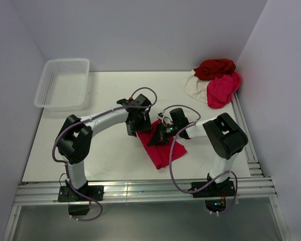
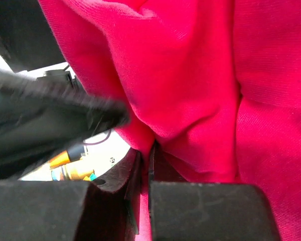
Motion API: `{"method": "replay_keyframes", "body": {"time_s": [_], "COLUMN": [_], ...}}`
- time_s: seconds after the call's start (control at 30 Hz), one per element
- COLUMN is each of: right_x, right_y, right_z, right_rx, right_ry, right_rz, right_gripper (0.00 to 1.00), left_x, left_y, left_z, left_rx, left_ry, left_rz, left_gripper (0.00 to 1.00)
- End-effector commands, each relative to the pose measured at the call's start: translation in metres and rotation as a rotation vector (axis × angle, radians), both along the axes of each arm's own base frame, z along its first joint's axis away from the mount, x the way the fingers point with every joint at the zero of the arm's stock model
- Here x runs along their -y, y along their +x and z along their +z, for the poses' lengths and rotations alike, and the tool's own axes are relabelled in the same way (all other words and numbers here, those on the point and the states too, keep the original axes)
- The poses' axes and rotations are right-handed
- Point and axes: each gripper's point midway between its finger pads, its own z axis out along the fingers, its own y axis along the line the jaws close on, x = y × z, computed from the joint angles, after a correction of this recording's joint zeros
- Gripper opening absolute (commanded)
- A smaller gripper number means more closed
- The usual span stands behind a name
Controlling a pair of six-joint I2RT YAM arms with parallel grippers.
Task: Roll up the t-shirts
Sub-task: Roll the tshirt
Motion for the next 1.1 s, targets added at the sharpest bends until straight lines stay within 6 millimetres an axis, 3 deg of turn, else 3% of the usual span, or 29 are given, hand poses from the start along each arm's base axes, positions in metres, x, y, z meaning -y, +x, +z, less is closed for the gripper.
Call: {"method": "replay_keyframes", "body": {"time_s": [0.0,0.3,0.67,0.77,0.87,0.97,1.07], "right_x": [0.001,0.0,0.007,0.009,0.012,0.014,0.016], "right_y": [0.005,0.002,-0.01,-0.013,-0.013,-0.012,-0.012], "right_z": [0.008,0.011,0.003,-0.001,-0.009,-0.014,-0.012], "right_rx": [0.042,0.047,0.034,0.036,0.025,0.028,0.05], "right_ry": [0.003,0.021,0.02,0.011,-0.023,-0.046,-0.063], "right_rz": [-0.014,-0.007,-0.013,-0.017,-0.025,-0.028,-0.026], "right_gripper": [0.0,0.0,0.0,0.0,0.0,0.06,0.2], "left_x": [-0.011,-0.025,-0.024,-0.023,-0.024,-0.021,-0.02], "left_y": [0.008,0.017,0.027,0.027,0.027,0.03,0.028], "left_z": [-0.003,-0.032,-0.026,-0.025,-0.032,-0.029,-0.033], "left_rx": [0.011,-0.019,-0.041,-0.069,-0.119,-0.129,-0.158], "left_ry": [0.106,0.271,0.3,0.29,0.325,0.332,0.341], "left_rz": [0.061,0.032,0.008,-0.017,-0.061,-0.094,-0.114], "left_gripper": [0.72,0.6,0.34,0.24,0.04,0.0,0.0]}}
